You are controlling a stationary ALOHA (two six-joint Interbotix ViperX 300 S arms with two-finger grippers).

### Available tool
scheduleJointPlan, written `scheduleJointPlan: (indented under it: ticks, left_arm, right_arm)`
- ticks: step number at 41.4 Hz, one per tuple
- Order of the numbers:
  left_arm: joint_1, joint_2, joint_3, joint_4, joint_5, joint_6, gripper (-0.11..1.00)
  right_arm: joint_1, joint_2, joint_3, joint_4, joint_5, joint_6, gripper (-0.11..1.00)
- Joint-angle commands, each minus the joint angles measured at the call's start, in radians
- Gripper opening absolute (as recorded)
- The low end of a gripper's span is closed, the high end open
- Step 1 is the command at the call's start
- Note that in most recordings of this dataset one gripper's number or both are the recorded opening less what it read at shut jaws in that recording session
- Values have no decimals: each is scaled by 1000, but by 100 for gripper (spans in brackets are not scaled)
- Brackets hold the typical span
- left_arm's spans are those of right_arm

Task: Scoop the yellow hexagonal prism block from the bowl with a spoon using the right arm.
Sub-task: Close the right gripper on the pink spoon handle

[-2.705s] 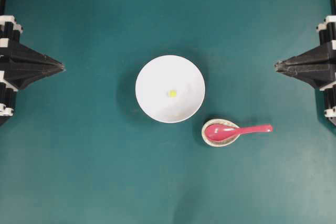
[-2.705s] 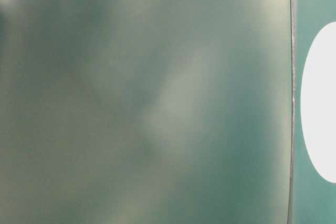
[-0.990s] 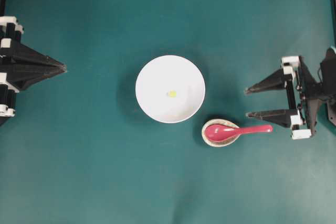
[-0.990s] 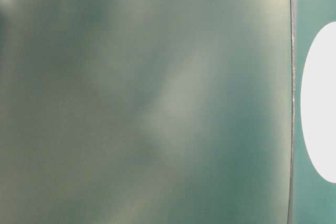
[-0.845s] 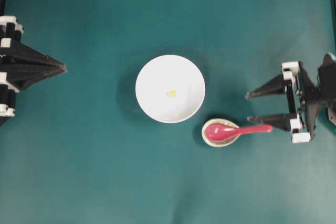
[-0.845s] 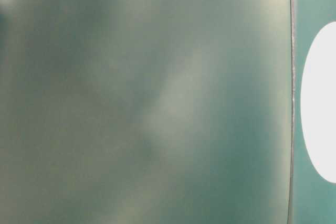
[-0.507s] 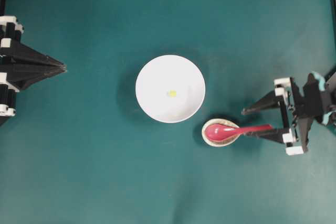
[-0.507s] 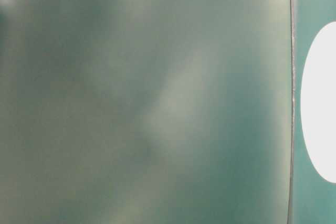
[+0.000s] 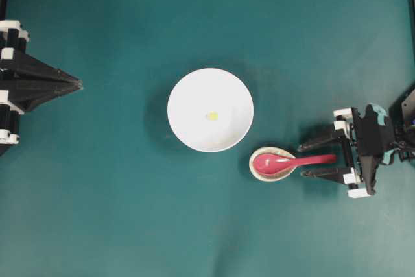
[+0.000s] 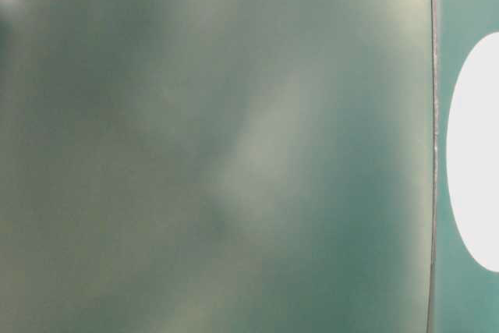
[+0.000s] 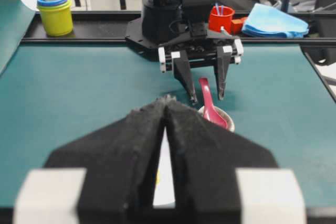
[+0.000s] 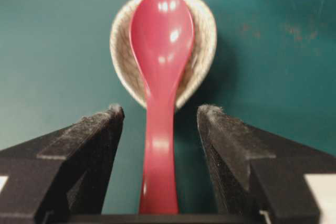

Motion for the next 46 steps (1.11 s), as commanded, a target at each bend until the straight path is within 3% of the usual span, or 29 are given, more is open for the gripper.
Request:
scheduleJointPlan:
  ticks: [1,12,25,46]
  left_arm:
    - [2,9,-28,3,-3,2,6]
    - [2,9,-28,3,-3,2,6]
    - [2,9,-28,3,12,2,6]
    - [2,9,-28,3,26,2,6]
  right_arm:
    - [5,5,-6,3,-21,8,62]
    - [5,8,-9,14,-23,15,61]
    - [5,6,-15,14,-15,35,52]
    - [17,6,-18,14,-21,49,51]
